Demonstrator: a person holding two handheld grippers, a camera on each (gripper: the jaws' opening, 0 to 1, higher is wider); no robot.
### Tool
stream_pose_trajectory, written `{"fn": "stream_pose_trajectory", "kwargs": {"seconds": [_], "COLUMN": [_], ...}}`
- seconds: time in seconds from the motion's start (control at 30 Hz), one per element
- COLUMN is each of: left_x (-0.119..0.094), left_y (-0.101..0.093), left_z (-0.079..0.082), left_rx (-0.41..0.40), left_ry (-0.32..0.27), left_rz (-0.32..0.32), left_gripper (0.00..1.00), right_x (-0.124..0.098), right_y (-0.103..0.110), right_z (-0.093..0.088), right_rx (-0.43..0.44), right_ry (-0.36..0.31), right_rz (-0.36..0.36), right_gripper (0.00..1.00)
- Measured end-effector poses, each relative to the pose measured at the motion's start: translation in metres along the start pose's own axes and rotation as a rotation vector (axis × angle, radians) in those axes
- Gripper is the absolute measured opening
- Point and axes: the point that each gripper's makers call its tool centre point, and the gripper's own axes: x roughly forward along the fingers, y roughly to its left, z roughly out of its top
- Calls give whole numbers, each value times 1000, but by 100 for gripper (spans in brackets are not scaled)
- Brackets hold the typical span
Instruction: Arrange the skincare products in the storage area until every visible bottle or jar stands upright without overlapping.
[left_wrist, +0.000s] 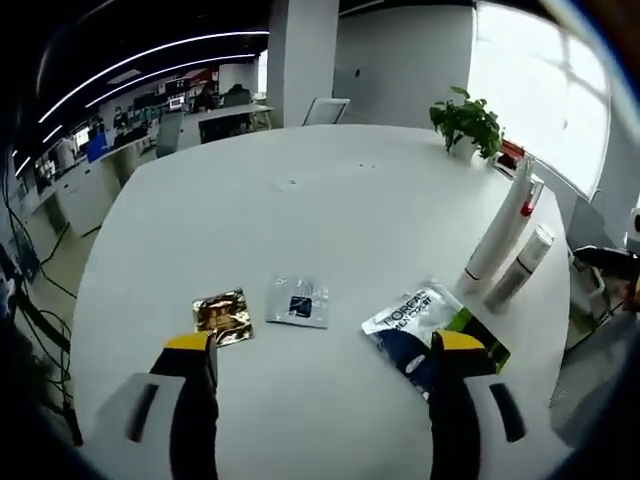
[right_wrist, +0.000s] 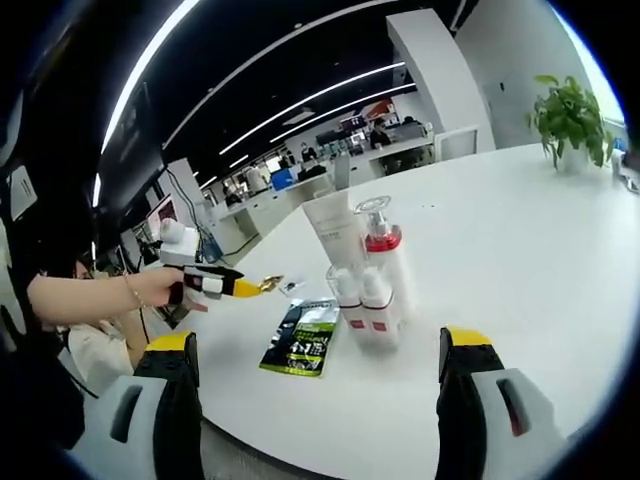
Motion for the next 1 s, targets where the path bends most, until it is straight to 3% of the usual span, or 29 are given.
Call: {"fn": "stream_pose_trajectory", "kwargs": {"seconds": [0.2,0.67,1.0], "left_x": [23,72,90], "left_y": [-4,15,19], "left_z": [-2,-8,-3], "left_rx": [70,100,124], "left_ry": [27,100,123], "left_rz": [-29,-43,-45], "left_gripper": [74,64,61], "right_x": [1,3,4], "right_y": [-1,-8,-10], "right_z": [0,-3,-9], "right_rx": [6,31,43], "right_ry": [1,21,53], "right_rz": [-18,-41,-43], "right_gripper": [100,100,100]}}
